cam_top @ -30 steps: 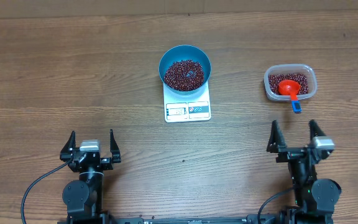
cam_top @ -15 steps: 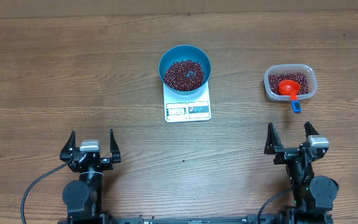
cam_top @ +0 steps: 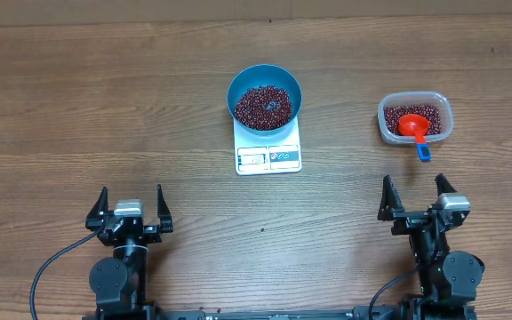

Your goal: Scoop item into bowl and weigh 150g on scale

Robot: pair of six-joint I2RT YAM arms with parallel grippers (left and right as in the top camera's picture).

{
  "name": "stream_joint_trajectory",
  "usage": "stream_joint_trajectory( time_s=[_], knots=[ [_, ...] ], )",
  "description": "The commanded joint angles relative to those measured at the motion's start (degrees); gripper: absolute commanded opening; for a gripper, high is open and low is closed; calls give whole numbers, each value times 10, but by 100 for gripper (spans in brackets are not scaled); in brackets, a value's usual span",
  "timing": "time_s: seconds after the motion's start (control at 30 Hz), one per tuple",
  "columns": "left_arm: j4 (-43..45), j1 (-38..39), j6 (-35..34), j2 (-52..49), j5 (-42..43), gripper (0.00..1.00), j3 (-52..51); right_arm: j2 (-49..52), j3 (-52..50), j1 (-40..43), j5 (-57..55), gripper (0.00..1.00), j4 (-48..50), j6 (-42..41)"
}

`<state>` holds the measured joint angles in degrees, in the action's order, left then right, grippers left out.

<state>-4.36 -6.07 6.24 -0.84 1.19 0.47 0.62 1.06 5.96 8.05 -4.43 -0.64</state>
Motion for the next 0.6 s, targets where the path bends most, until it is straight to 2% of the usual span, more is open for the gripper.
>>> stream_joint_trajectory(
  time_s=[0.0, 0.57],
  knots=[
    [-1, -4, 11, 6, -5, 100, -2, -5, -6, -3, -9, 100, 0, 11],
    [-1, -4, 11, 6, -5, 99, -2, -5, -6, -3, -26, 100, -2, -32]
  ],
)
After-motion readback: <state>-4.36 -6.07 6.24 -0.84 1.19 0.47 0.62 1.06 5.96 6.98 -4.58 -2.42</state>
